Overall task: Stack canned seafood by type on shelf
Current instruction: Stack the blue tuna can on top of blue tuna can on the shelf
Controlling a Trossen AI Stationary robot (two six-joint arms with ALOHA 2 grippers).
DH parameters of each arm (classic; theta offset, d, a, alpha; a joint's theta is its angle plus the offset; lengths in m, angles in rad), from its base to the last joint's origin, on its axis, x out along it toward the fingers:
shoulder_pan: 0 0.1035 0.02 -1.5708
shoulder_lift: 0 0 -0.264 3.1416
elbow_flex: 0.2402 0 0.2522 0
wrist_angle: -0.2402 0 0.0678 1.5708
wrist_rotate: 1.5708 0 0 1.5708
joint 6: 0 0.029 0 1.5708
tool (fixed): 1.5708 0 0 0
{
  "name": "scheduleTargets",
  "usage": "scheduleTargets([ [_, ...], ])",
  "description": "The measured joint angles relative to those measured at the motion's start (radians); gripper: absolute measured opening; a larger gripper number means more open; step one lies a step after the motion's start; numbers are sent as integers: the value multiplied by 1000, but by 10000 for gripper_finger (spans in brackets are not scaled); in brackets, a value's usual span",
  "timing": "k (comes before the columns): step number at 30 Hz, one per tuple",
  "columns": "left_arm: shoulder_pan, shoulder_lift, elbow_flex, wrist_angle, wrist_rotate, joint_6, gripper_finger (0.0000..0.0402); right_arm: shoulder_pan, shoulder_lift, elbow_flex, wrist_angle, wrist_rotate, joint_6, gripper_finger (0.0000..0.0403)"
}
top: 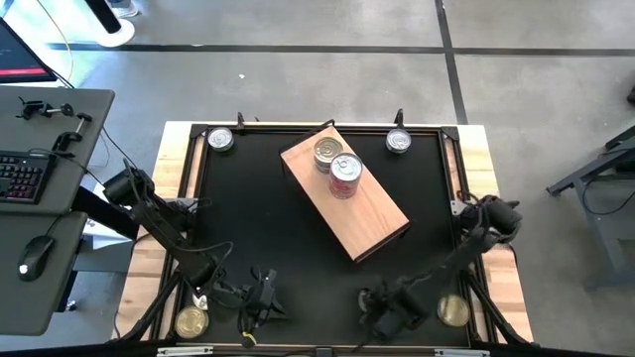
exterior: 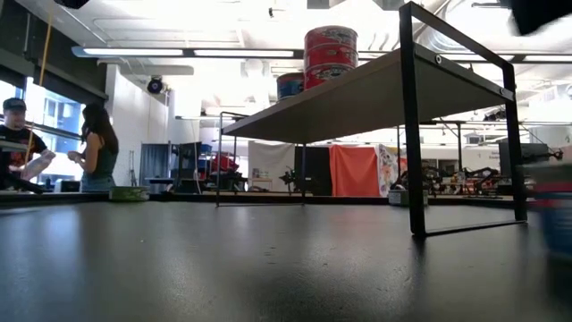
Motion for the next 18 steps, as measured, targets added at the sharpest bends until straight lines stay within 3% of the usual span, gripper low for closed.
scheduleTargets([
  [12, 1, 0, 0, -88, -2, 16, 0, -157, 335, 439, 98, 62, -339, 0],
  [18, 13, 0, 0, -231, -32, 17, 0, -228, 395, 648, 51, 101, -619, 0],
])
